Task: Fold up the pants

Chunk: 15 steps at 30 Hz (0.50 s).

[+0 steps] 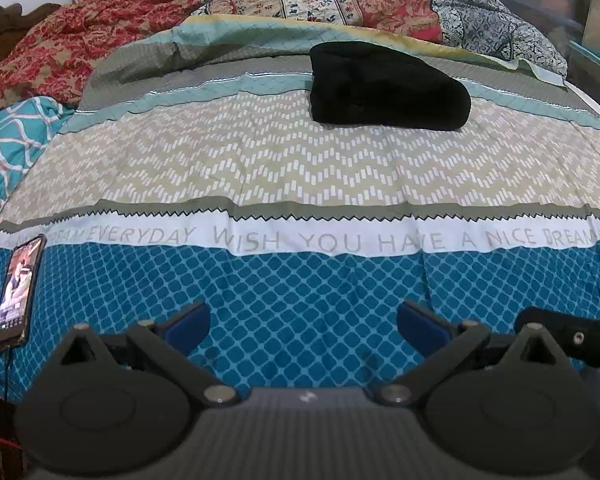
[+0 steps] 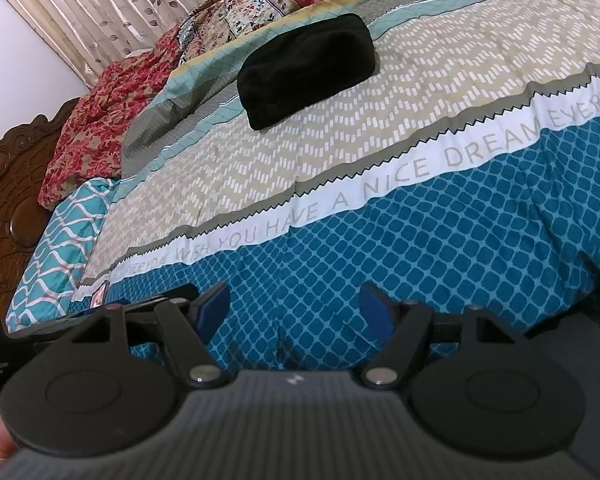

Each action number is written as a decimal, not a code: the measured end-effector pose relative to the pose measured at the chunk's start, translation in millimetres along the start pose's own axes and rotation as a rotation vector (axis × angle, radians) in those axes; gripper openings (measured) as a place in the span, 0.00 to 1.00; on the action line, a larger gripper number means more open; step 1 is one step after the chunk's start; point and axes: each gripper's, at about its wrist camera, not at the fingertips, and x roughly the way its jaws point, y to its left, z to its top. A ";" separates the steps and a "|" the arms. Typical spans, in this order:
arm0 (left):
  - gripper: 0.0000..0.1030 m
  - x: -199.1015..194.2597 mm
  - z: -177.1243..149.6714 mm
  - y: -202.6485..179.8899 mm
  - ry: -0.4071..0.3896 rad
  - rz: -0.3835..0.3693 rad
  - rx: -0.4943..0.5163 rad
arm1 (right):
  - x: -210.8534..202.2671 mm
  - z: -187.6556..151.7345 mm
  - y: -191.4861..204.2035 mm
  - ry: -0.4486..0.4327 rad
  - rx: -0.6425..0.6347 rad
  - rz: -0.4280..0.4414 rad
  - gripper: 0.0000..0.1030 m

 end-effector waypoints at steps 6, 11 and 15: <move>1.00 -5.0 0.8 3.7 -0.029 0.009 -0.011 | 4.0 0.7 1.5 0.018 -0.007 0.001 0.71; 1.00 -4.4 1.3 6.3 -0.033 0.016 -0.023 | 3.7 0.0 3.5 0.018 -0.015 0.001 0.71; 1.00 -6.8 1.9 6.5 -0.055 0.020 -0.021 | 3.9 0.5 2.3 0.020 -0.012 -0.001 0.71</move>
